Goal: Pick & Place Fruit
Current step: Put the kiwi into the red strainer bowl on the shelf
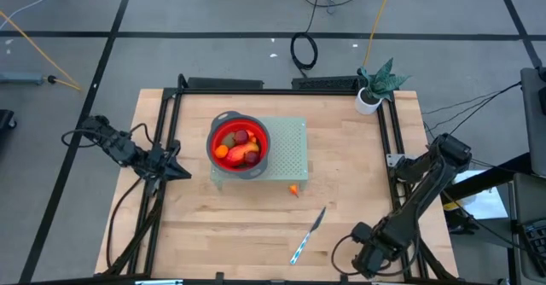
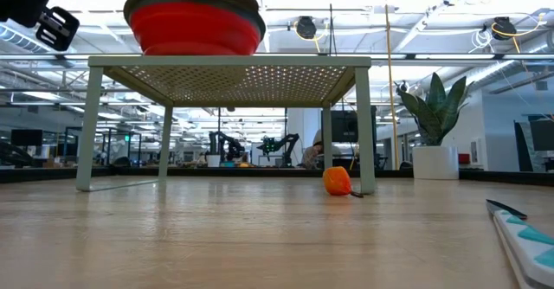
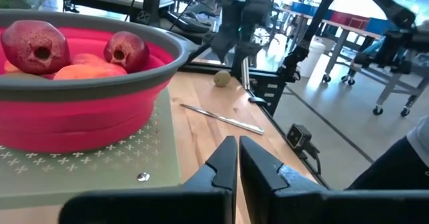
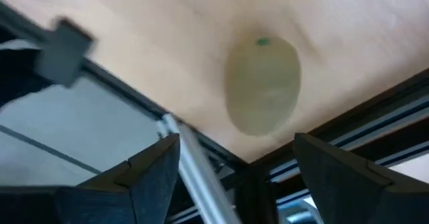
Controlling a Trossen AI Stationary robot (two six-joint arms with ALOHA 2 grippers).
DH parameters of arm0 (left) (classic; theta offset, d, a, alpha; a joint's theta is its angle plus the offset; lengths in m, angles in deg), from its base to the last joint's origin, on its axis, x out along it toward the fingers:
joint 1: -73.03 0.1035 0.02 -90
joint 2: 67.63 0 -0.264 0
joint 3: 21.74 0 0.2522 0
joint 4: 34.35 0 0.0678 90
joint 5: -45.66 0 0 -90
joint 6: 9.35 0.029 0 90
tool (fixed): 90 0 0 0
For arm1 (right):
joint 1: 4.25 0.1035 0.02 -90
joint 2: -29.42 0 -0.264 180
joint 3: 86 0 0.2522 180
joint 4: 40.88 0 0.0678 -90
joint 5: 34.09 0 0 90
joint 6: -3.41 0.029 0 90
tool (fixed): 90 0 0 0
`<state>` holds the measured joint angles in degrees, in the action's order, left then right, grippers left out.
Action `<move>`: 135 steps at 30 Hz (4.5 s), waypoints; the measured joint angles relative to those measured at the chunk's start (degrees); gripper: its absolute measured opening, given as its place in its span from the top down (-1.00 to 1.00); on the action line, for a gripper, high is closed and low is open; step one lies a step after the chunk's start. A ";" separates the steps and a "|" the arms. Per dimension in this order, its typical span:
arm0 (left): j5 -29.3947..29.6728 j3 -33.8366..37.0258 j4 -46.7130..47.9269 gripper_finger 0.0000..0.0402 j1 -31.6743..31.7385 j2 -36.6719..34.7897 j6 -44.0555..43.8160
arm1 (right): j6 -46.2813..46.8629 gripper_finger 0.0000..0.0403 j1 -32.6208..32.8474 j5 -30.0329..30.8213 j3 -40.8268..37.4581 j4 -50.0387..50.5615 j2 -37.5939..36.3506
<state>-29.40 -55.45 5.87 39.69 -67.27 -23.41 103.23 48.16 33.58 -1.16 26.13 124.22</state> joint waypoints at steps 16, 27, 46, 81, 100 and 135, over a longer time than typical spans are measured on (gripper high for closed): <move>-0.07 0.00 -0.20 0.92 -0.02 0.00 -2.78 | 3.06 -0.43 0.00 -3.34 -16.03 -18.59 0.00; 0.02 0.00 -0.24 0.95 -0.02 0.00 -4.14 | 8.19 -0.34 -0.11 -4.15 -22.76 -31.38 -0.27; 0.02 0.00 -0.48 0.96 -0.02 0.00 -3.58 | 11.94 0.02 -0.97 16.41 -22.98 -32.31 -9.50; 3.77 -0.02 0.90 0.90 -0.02 0.00 -1.09 | -74.85 0.02 -25.22 53.25 -22.87 -77.57 -26.88; 11.03 -0.02 3.14 0.90 -0.02 0.00 -4.46 | -132.94 0.01 -34.65 45.79 -22.87 -90.50 -26.88; 12.22 -0.04 5.66 0.90 0.00 0.02 -5.57 | -112.35 0.01 -45.37 43.24 -3.08 -65.84 -19.74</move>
<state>-17.18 -55.49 11.53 39.69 -67.25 -28.98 -9.12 2.79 76.81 -4.24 -39.72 104.48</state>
